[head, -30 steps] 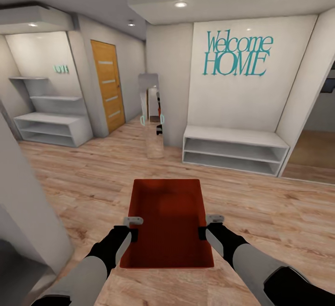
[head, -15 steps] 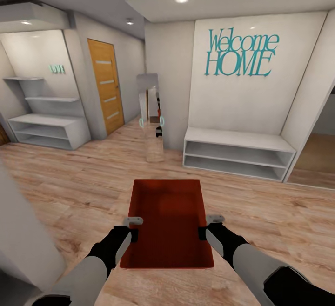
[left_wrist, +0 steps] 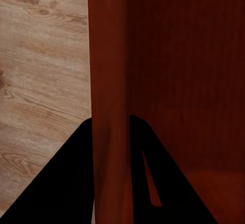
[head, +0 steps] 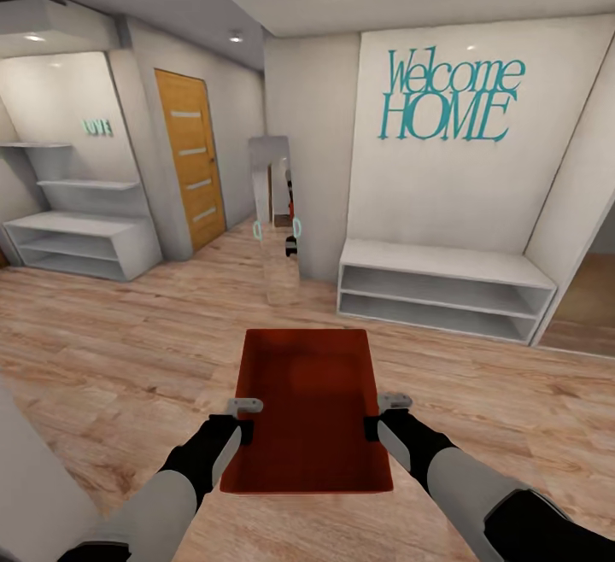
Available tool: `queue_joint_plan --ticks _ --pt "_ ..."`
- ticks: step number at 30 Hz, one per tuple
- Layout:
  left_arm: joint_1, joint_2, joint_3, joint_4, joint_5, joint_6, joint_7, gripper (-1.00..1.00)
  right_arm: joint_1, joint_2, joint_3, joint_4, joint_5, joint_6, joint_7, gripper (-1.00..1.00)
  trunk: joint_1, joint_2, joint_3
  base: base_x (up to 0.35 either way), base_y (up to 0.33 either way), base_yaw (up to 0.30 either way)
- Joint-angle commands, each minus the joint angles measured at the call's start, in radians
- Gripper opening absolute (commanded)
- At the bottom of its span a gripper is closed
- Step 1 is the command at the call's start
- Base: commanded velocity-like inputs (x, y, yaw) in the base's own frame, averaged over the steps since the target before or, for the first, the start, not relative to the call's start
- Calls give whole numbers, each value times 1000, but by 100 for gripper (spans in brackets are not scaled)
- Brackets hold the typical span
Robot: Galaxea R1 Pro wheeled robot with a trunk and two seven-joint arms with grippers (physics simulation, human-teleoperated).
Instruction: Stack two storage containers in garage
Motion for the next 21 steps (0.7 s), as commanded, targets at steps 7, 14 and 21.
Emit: queue_joint_plan --ticks 7,14,21 --pt "0 11 -12 36 -11 55 8 -100 -1 -1 37 -26 -22 2 -7 -100 1 -2 -2 322 0 0" --pt "0 11 -12 36 -11 55 8 -100 -1 -1 37 -26 -22 2 -8 -100 1 -2 -2 322 0 0" --pt "0 11 -12 36 -11 55 8 -100 -1 -1 37 -26 -22 2 -7 -100 1 -2 -2 322 0 0"
